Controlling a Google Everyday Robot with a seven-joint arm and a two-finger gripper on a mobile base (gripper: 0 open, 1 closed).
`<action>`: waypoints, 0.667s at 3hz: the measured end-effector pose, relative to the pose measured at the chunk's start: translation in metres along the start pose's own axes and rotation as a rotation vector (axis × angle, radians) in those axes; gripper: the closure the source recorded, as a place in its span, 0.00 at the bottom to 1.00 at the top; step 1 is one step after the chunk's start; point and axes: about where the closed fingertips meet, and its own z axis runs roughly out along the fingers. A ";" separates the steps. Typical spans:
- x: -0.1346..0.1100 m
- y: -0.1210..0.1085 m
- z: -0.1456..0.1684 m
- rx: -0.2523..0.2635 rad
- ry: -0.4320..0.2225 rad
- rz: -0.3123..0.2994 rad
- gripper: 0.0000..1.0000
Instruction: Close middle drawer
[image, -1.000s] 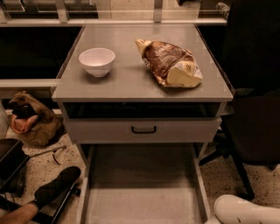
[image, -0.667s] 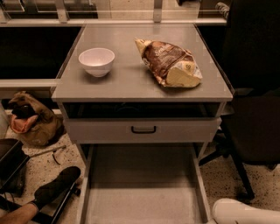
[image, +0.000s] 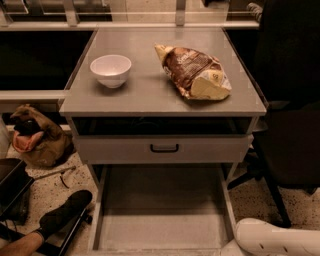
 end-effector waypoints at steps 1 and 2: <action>-0.021 -0.031 -0.012 0.089 0.002 -0.059 0.18; -0.034 -0.028 -0.025 0.142 -0.015 -0.105 0.16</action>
Offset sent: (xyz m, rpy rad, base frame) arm 0.0509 0.0088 0.0444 -0.0175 -0.2663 0.0089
